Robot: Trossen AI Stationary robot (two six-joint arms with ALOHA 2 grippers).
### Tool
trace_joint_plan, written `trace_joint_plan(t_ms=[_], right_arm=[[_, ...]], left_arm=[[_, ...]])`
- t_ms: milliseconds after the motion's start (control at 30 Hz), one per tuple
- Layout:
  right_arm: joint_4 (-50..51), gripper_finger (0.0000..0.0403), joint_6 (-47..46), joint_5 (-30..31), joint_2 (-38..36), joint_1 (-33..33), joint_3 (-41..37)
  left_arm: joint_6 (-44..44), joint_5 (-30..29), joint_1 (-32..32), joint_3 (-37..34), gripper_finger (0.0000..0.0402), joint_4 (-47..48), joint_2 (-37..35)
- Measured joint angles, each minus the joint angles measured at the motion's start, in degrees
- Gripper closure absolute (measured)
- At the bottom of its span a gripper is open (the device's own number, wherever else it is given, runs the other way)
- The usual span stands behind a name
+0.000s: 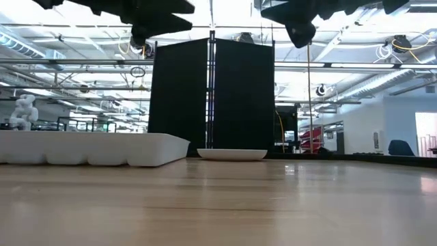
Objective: Sort silverware
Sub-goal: Return to Home Position
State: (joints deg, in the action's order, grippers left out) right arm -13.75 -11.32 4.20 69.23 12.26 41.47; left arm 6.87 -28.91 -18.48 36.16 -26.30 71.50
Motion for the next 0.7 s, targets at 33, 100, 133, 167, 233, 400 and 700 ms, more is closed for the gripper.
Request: trace_joint_plan(t_ms=[33,100,133,167,233,400,700], right_arm=[[0.9,0.0248,0.3,0.0,-0.7,-0.4,0.0],[2.9,0.0248,0.5,0.0,-2.0,-0.9,0.0],[4.5,0.0248,0.9,-0.1,-2.7,-1.0,0.0],[6.4,0.0248,1.3,-0.1,-3.4,-1.1,0.0],[7.3,0.0248,1.8,0.0,-5.0,-1.1,-0.9],[-1.6,0.0248,0.2,0.2,-11.6,-1.1,-10.3],[-19.1,0.0248,-4.8,0.3,-22.2,-4.0,-27.9]], left_arm=[[0.1,0.1,0.7,0.0,0.0201,2.8,-1.6],[0.1,0.2,1.7,-0.3,0.0201,7.8,-4.9],[0.0,0.3,2.0,-1.1,0.0201,8.4,-6.8],[-0.1,0.3,2.2,-2.6,0.0201,8.1,-8.8],[-0.1,0.4,2.5,-7.2,0.0201,5.1,-13.5],[1.9,1.2,2.7,-22.0,0.0201,-6.6,-26.5],[1.9,2.0,3.6,-35.1,0.0201,-8.4,-48.4]])
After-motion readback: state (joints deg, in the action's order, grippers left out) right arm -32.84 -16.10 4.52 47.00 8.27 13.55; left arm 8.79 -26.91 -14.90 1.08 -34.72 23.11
